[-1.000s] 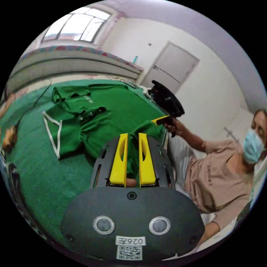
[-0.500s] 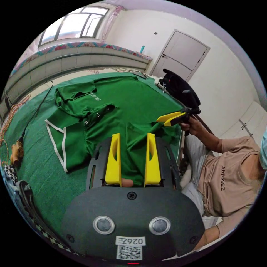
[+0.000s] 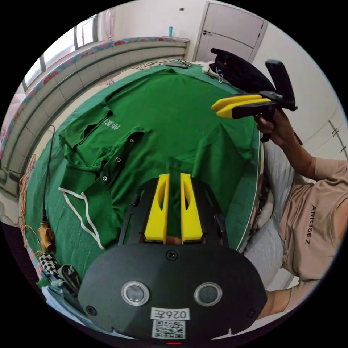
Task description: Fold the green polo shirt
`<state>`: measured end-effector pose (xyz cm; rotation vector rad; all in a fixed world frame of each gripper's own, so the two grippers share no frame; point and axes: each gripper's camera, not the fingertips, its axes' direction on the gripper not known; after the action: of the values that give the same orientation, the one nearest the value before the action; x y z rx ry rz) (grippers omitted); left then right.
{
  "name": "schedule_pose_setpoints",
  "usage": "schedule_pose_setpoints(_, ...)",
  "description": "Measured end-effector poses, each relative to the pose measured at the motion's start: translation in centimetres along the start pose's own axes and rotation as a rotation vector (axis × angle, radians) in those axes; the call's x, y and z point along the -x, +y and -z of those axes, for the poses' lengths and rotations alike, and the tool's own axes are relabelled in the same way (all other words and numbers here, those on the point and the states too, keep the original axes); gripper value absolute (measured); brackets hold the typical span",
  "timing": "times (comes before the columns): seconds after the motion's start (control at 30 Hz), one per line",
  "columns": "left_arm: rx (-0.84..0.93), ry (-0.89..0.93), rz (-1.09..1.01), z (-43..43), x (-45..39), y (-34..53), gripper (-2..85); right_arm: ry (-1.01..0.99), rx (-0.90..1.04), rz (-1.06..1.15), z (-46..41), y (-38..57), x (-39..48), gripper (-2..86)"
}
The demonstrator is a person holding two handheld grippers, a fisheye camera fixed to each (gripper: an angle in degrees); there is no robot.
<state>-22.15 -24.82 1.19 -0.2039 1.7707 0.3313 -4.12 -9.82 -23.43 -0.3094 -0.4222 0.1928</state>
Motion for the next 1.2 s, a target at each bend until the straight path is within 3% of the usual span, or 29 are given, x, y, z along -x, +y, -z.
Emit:
schedule_pose_setpoints(0.2, -0.091, -0.06, 0.033, 2.4, -0.7, 1.4, 2.8, 0.112, 0.18, 0.057, -2.1, -4.1, 1.1, 5.5)
schedule_pose_setpoints(0.4, -0.216, 0.213, -0.093, 2.8, -1.7, 1.6, -0.6, 0.086, 0.281, -0.059, -3.1, -1.1, -2.1, 5.2)
schedule_pose_setpoints(0.53, 0.039, 0.19, -0.175, -0.7, -4.0, -0.1, -0.9, 0.078, 0.215, -0.104, -2.9, -2.3, -2.7, 3.9)
schedule_pose_setpoints(0.6, 0.076, 0.165, -0.243, -1.0, -5.5, -0.5, -0.8, 0.027, 0.177, -0.063, -3.4, -4.0, -1.5, 2.8)
schedule_pose_setpoints(0.73, 0.067, 0.141, -0.361, -0.7, -8.2, -1.3, -0.7, -0.016, 0.252, 0.108, -8.5, -9.0, 2.5, 1.8)
schedule_pose_setpoints(0.97, 0.147, 0.215, -0.327, -2.5, -7.5, -2.7, -0.7, 0.021, 0.541, 0.247, -20.3, -14.2, 6.2, 2.7)
schedule_pose_setpoints(1.2, 0.117, 0.269, -0.307, -1.7, -6.0, -3.5, -0.8, 0.021, 0.444, 0.246, -19.9, -18.5, 5.7, -1.2)
